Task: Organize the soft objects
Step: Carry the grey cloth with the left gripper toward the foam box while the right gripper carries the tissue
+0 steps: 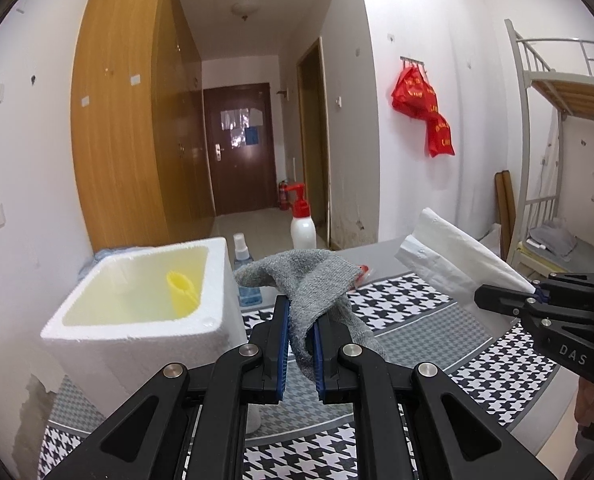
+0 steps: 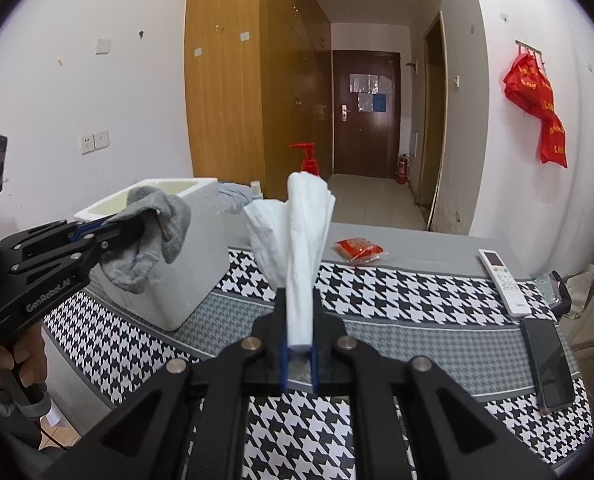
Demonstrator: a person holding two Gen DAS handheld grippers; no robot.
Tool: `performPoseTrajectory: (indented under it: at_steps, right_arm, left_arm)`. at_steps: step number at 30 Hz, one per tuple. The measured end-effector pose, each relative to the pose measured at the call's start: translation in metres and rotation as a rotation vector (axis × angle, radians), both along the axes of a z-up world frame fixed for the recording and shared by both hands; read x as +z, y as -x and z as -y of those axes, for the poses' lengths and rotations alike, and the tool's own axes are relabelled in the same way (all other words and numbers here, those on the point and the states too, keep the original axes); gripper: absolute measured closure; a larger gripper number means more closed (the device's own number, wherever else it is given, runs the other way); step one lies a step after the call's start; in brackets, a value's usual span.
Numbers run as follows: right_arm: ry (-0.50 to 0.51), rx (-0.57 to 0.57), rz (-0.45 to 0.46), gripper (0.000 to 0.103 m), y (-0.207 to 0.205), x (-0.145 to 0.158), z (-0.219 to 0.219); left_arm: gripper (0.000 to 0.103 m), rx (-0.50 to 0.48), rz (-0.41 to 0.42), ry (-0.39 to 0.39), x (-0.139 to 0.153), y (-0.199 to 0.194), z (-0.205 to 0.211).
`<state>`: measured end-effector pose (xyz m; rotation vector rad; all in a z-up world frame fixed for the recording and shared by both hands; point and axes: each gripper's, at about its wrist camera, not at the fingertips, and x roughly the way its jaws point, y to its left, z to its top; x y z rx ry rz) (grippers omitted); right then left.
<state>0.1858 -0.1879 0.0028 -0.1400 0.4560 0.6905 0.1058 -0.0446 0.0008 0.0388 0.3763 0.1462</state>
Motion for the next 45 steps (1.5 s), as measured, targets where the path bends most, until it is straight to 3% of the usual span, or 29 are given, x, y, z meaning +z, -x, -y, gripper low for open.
performPoseTrajectory:
  at_steps: [19, 45]
  right_arm:
    - [-0.036, 0.002, 0.056, 0.092, 0.01, 0.024, -0.02]
    - [-0.057, 0.175, 0.091, 0.092, 0.024, 0.04, -0.081]
  left_arm:
    - [0.092, 0.063, 0.079, -0.01, 0.027, 0.016, -0.03]
    - [0.092, 0.233, 0.112, -0.017, 0.045, 0.053, -0.084]
